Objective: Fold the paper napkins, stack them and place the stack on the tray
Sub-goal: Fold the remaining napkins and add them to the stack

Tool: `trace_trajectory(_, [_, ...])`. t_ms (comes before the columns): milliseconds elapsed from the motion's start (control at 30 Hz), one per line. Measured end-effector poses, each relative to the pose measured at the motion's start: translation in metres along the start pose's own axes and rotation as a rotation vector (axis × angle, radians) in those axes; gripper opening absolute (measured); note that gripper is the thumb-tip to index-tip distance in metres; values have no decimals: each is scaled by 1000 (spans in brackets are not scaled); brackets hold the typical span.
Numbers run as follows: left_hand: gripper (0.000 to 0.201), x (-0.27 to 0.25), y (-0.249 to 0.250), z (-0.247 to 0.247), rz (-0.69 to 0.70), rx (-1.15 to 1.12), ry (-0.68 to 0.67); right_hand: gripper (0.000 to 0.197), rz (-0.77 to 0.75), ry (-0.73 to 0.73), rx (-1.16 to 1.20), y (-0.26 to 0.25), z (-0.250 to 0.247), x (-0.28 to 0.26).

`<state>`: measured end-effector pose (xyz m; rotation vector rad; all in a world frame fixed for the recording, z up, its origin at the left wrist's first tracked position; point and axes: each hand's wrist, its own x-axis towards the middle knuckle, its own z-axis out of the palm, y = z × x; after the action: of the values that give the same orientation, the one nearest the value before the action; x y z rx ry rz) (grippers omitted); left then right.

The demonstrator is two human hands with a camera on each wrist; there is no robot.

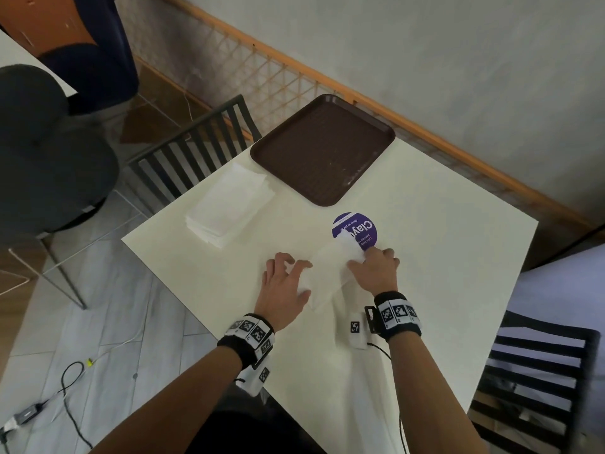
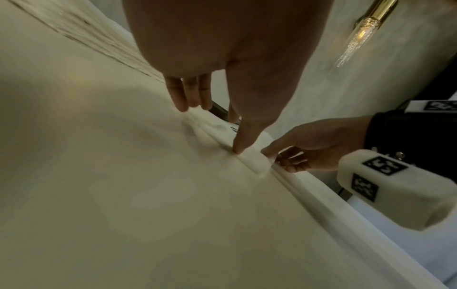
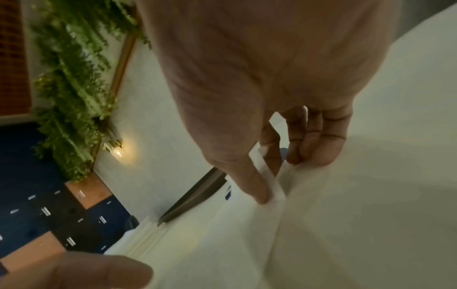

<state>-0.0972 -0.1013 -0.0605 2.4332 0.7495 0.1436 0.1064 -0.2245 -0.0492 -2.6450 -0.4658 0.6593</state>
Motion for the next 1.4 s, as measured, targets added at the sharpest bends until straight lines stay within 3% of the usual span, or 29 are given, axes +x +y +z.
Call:
trace_trajectory(100, [54,1,5,-1,39,-6,-24,15,-37,-10,114,-13,-9,-10])
trace_trajectory(267, [88,7,33,-16,108,-226,-44,60,-179,27,509,-50,-34,-57])
trace_trajectory(300, [80,10,39,-22,112,-247,-34,58,-209,32,524,-59,-41,-64])
trace_trajectory(400, [32,19,48,-43,180,-259,53,17,-273,32,483,-78,-68,-78])
trace_trajectory(467, [18,21,47,-63,199,-241,86,4,-307,-35,511,-81,-87,-80])
trace_trajectory(567, [14,20,41,-96,208,-245,106,38,-436,-149,330,-80,-108,-77])
trace_trajectory(633, [16,20,35,-115,205,-253,120,32,-537,-74,169,-83,-109,-71])
trace_trajectory(700, [23,23,28,-133,173,-275,125,21,-584,11,180,-92,-105,-64])
trace_trajectory(767, [30,25,19,-150,130,-322,131,23,-563,33,314,-107,-102,-57])
trace_trajectory(900, [28,30,-9,-171,44,-370,173,15,-531,68,521,-139,-92,-39])
trace_trajectory(1033, [30,38,-44,-180,-65,-342,130,18,-453,116,484,-169,-50,-9])
trace_trajectory(1133, [20,47,-71,-183,-211,-330,79,23,-408,91,429,-200,-17,15])
trace_trajectory(1400, [26,89,-133,-188,-380,-140,22,22,-532,60,224,-290,37,80])
